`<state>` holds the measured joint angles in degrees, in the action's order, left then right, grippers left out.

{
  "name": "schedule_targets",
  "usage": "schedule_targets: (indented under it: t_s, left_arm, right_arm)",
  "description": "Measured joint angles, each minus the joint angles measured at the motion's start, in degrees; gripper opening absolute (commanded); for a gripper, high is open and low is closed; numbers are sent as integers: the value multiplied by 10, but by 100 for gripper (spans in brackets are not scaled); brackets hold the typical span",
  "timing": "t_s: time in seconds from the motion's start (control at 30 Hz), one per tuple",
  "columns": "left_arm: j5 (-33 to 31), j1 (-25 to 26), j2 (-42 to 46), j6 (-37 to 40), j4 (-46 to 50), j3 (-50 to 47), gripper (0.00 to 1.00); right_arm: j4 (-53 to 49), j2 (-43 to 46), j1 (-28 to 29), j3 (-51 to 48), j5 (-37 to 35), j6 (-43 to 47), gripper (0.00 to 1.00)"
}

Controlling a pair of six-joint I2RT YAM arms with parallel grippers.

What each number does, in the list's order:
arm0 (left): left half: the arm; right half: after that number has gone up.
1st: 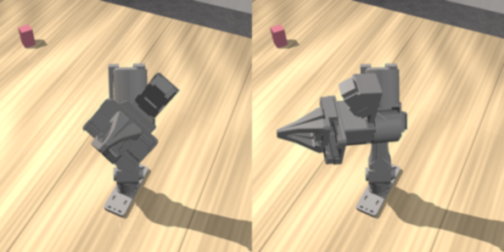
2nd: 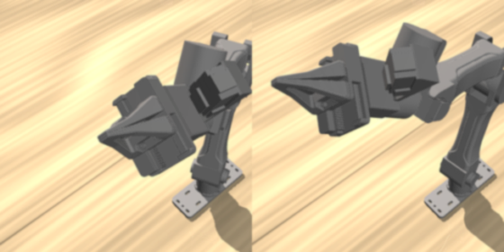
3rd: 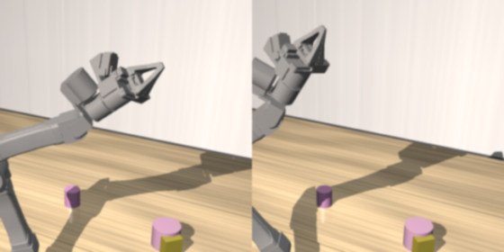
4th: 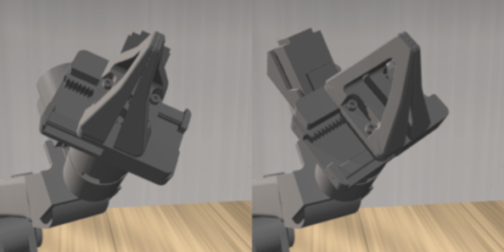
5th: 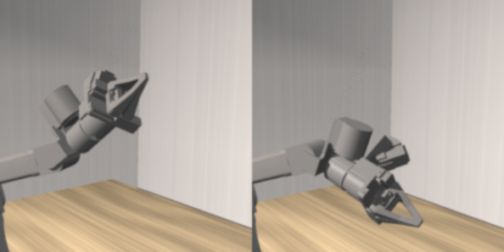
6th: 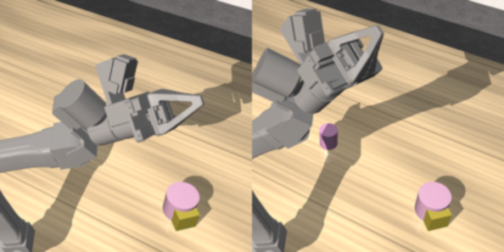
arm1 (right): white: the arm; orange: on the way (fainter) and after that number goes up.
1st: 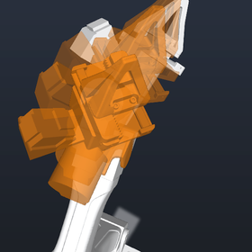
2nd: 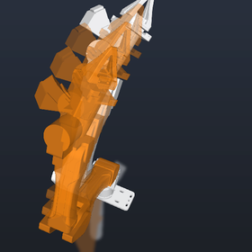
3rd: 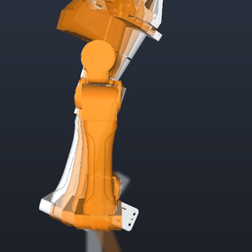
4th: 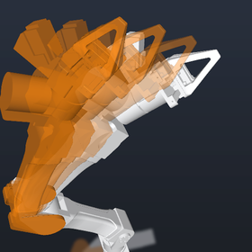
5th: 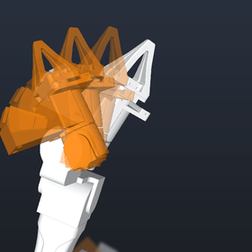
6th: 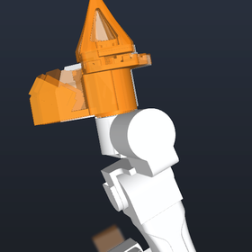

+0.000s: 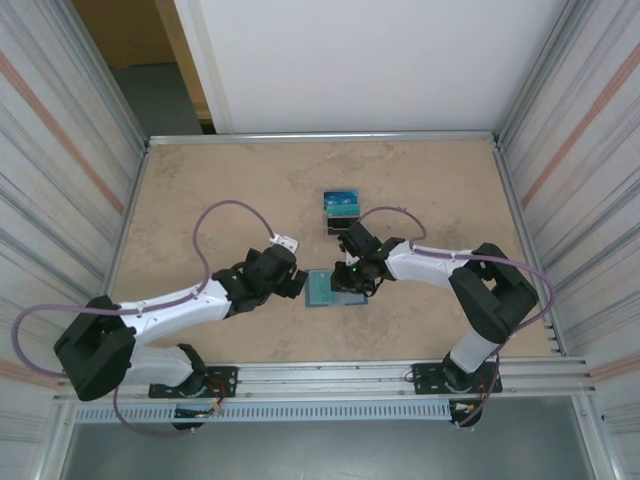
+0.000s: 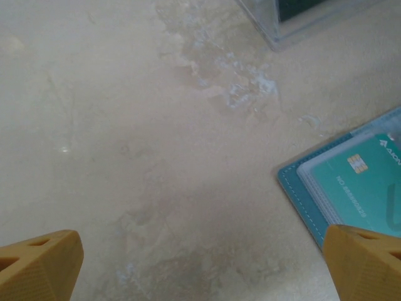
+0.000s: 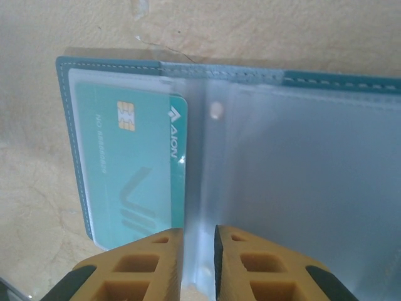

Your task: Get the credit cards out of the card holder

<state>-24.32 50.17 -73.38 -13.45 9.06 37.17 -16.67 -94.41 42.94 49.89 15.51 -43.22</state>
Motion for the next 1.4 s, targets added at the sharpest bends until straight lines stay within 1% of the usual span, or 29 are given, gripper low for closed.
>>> schedule_targets:
  t_s: [0.2, 0.5, 0.77, 1.03, 1.4]
  left_arm:
    - [25, 7, -44, -1, -38, -7, 99]
    - [29, 13, -99, 3, -48, -7, 99]
    - [29, 13, -123, 3, -44, -6, 99]
    - [29, 13, -133, 12, -35, 9, 99]
    - [28, 13, -139, 16, -22, 19, 99]
  right_arm:
    - [39, 5, 0, -24, 0, -20, 18]
    - [68, 7, 0, -33, 4, -33, 19]
    - [77, 18, 0, -38, 5, -44, 19]
    - [96, 20, -2, -43, 13, -47, 16]
    - [128, 0, -6, -48, 28, -59, 16]
